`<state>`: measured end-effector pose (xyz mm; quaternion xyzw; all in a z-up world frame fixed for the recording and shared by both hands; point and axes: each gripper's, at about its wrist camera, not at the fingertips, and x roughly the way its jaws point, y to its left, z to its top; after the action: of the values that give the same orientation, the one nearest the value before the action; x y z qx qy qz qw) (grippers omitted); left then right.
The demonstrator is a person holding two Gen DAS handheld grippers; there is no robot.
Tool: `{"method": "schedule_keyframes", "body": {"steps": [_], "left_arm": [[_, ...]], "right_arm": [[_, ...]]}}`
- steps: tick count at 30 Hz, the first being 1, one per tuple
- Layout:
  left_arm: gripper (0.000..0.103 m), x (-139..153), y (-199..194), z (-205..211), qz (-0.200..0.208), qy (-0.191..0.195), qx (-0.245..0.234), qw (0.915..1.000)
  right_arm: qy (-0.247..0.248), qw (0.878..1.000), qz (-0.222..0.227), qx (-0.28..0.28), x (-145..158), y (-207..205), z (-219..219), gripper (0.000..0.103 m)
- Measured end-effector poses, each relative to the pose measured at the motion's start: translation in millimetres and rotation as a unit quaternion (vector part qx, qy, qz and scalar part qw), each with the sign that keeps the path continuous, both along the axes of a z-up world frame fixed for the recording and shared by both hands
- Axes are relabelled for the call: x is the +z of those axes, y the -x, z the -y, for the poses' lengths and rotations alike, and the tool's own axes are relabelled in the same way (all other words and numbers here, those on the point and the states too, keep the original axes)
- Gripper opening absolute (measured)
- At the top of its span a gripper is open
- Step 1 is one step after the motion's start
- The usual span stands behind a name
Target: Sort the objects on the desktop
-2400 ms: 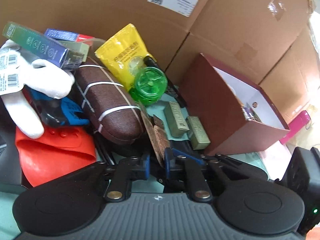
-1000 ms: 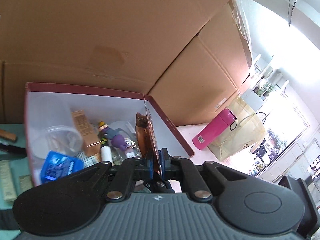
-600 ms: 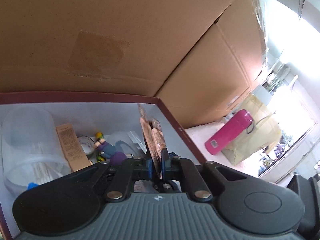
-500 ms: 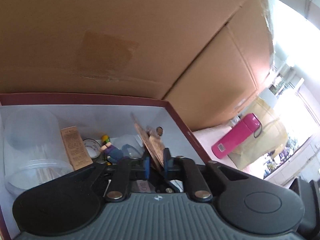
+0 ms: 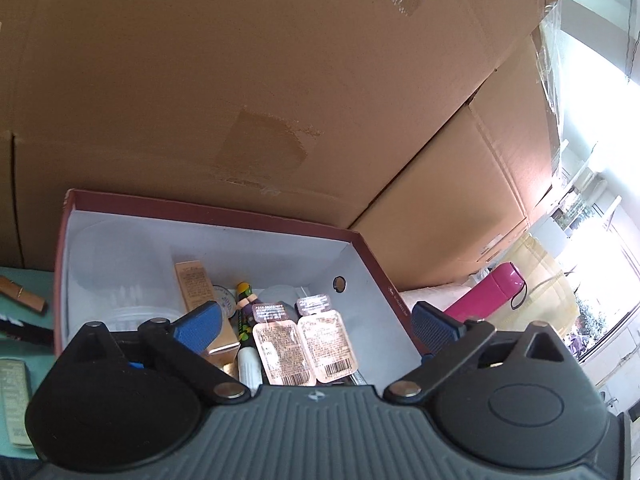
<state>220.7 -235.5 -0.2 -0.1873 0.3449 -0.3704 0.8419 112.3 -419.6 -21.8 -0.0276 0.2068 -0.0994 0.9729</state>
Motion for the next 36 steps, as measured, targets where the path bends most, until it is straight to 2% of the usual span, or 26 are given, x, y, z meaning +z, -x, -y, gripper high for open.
{"method": "schedule_keyframes", "body": {"steps": [7,14,16,21,27,32,36], "left_arm": [[0.103,7,30,-11,0.032,-0.015,0.009,0.9993],[0.103,8,67,-26,0.053,-0.024,0.022,0.9981],[0.103,6,80,-28,0.056,-0.044,0.034,0.9969],[0.103,0,114,-30,0.066,-0.123,0.054,0.9887],[0.103,-10,146,-49,0.069,-0.148,0.065,0.9844],[0.103,-11,164,-54,0.08,-0.183,0.065,0.9778],[0.103,-12,173,-58,0.085,-0.19,0.064,0.9761]], "right_arm": [[-0.017,1.0,0.026,-0.001,14,35,-12,0.101],[-0.026,0.999,0.029,0.002,17,69,-27,0.101],[-0.031,0.999,0.027,0.004,15,80,-32,0.101],[-0.033,0.999,0.011,0.002,3,104,-49,0.101],[-0.055,0.998,-0.005,-0.015,-13,141,-58,0.101],[-0.06,0.998,-0.008,-0.03,-13,154,-65,0.101],[-0.056,0.997,-0.019,-0.039,-13,153,-67,0.101]]}}
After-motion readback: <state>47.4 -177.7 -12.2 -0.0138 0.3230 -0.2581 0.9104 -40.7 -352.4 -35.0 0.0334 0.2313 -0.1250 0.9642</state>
